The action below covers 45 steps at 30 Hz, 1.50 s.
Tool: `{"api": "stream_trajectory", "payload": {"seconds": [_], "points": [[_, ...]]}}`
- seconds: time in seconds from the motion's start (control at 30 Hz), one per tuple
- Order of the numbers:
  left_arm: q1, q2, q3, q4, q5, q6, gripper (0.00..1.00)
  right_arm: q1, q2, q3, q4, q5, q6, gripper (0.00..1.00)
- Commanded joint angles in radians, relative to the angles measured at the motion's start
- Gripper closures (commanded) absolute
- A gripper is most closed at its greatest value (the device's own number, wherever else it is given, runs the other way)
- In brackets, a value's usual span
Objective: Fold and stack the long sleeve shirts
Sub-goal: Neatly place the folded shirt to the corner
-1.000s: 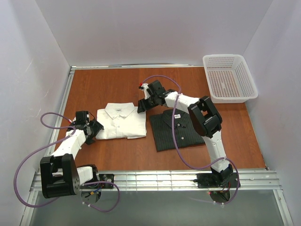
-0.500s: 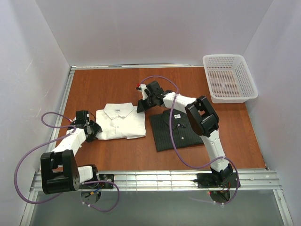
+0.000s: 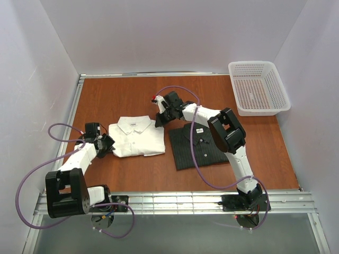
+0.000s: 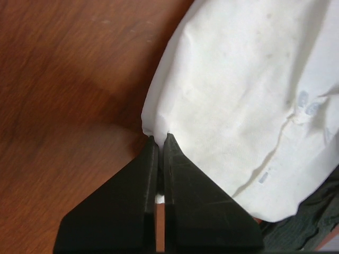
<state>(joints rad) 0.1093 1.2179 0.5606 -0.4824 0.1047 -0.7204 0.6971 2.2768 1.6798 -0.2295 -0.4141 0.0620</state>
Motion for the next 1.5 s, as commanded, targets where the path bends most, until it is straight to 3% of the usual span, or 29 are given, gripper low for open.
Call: {"api": "stream_trajectory", "payload": {"seconds": [0.0, 0.47, 0.7, 0.97, 1.17, 1.47], "points": [[-0.002, -0.063, 0.071, -0.016, 0.098, 0.039, 1.00, 0.010, -0.106, 0.028, -0.044, 0.049, -0.040, 0.99], [-0.086, -0.192, 0.142, 0.045, 0.296, -0.069, 1.00, -0.021, -0.328, 0.066, -0.126, 0.204, -0.097, 0.99], [-0.368, -0.204, 0.165, 0.138, 0.262, -0.209, 1.00, -0.071, -0.450, 0.029, -0.223, 0.319, -0.154, 0.99], [-0.690, -0.146, 0.127, 0.286, 0.117, -0.338, 1.00, -0.191, -0.689, -0.253, -0.240, 0.438, -0.197, 0.99], [-0.951, 0.032, 0.171, 0.381, -0.019, -0.341, 1.00, -0.286, -0.830, -0.429, -0.217, 0.503, -0.211, 0.99], [-1.132, 0.265, 0.252, 0.456, -0.166, -0.309, 1.00, -0.384, -0.928, -0.663, -0.053, 0.520, -0.177, 0.99]]}}
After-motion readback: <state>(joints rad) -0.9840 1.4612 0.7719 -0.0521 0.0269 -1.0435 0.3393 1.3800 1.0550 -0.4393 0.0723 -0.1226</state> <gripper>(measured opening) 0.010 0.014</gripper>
